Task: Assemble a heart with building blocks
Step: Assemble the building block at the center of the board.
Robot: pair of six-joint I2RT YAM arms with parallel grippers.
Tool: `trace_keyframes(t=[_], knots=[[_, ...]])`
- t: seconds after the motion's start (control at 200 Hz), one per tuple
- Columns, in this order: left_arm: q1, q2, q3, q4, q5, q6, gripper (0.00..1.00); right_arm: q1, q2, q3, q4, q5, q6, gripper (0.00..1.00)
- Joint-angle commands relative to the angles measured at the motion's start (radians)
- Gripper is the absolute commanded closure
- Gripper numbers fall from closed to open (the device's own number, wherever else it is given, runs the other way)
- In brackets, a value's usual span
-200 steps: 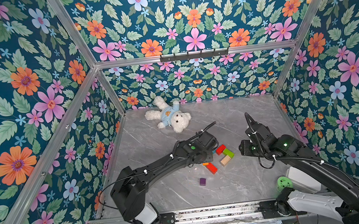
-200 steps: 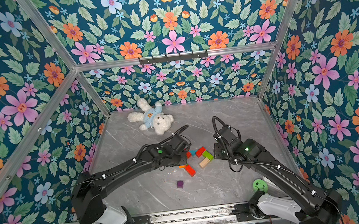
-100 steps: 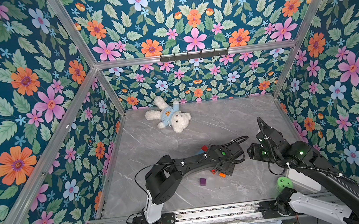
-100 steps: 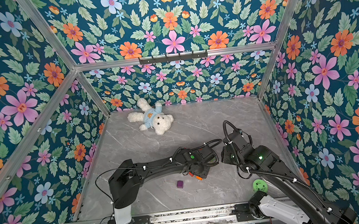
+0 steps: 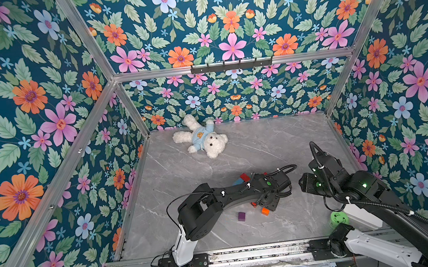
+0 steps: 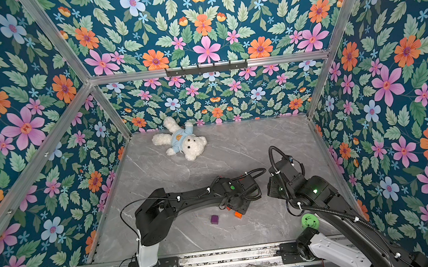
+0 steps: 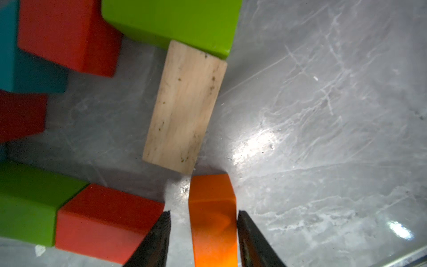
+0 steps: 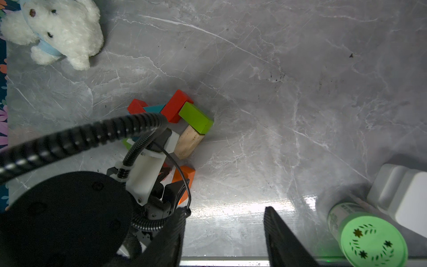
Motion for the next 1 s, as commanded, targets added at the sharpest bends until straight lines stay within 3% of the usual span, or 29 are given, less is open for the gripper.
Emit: trace_keyframes(t=[0.0, 0.225, 0.66, 0.995], knots=[[-0.004, 0.001, 0.012, -0.039, -0.024, 0.024, 0.51, 0.001, -0.003, 0.002, -0.024, 0.023, 0.020, 0.43], [-0.022, 0.004, 0.032, -0.045, -0.007, 0.054, 0.47, 0.001, -0.014, 0.002, -0.033, 0.021, 0.021, 0.43], [-0.023, 0.030, 0.028, -0.065, -0.085, 0.070, 0.66, 0.001, -0.010, 0.019, -0.060, 0.028, 0.017, 0.44], [-0.020, 0.038, 0.029, -0.062, -0.151, 0.088, 0.71, 0.000, 0.017, 0.038, -0.064, 0.026, 0.010, 0.43]])
